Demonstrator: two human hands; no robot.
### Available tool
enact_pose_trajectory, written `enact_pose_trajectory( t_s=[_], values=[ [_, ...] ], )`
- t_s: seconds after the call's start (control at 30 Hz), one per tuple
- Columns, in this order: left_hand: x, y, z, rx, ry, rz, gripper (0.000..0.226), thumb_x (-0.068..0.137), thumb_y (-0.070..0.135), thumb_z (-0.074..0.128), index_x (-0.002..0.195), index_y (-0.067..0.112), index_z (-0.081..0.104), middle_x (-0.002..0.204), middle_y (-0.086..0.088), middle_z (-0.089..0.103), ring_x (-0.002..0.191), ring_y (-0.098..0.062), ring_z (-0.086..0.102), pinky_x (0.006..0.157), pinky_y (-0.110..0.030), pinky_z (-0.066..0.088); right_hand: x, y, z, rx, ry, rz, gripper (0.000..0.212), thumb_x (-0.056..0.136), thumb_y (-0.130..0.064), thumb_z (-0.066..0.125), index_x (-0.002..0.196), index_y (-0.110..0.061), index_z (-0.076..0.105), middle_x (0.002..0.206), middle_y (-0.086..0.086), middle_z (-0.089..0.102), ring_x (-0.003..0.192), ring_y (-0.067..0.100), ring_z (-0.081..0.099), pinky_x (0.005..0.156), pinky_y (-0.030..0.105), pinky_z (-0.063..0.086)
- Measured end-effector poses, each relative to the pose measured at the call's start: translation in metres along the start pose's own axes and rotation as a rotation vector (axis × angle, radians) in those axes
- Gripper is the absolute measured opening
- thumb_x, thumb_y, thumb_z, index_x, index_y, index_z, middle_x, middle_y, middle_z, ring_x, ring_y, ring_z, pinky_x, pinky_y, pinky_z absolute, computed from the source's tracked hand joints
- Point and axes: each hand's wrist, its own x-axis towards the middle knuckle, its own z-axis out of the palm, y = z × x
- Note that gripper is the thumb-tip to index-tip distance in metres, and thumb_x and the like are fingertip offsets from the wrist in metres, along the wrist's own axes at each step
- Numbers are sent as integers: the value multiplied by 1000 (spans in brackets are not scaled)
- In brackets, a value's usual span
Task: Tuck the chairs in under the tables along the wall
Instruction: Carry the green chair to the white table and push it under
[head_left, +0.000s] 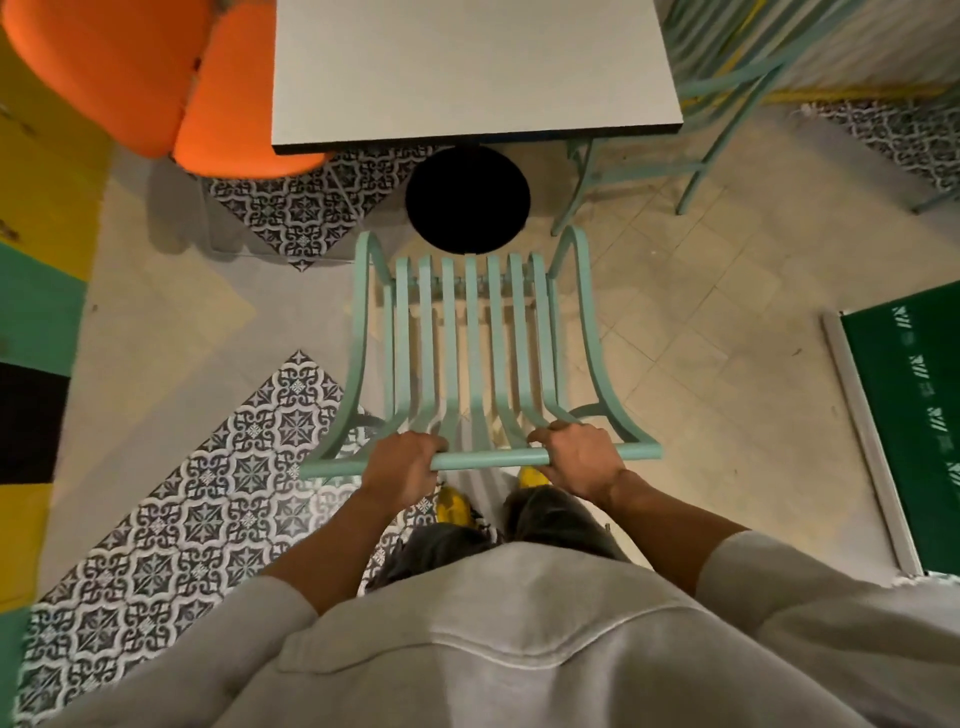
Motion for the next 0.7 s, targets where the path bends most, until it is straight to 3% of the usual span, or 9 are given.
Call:
enact_pose_trajectory(
  t_s=[0.2, 0.4, 0.7],
  values=[
    [35, -13, -30, -37, 6, 21, 37, 91, 18, 73, 124, 34, 75, 106, 3, 79, 93, -19, 74, 86, -37, 62, 40, 8, -25, -4, 1, -22, 45, 100, -52, 60, 142, -36, 62, 125, -1, 71, 105, 29, 72, 86, 41, 60],
    [77, -20, -61, -22, -10, -5, 41, 89, 17, 69, 127, 33, 73, 111, 1, 79, 97, -22, 75, 87, -36, 61, 85, 22, -55, 32, -24, -12, 43, 102, -55, 54, 139, -37, 63, 123, 1, 72, 107, 30, 72, 88, 42, 59],
    [133, -29, -88, -15, 56, -29, 42, 96, 22, 68, 136, 32, 70, 116, -1, 79, 101, -23, 75, 90, -36, 60, 138, 52, -88, 16, 43, -54, 49, 102, -57, 59, 143, -32, 62, 123, 1, 72, 105, 26, 71, 89, 39, 59]
  ],
)
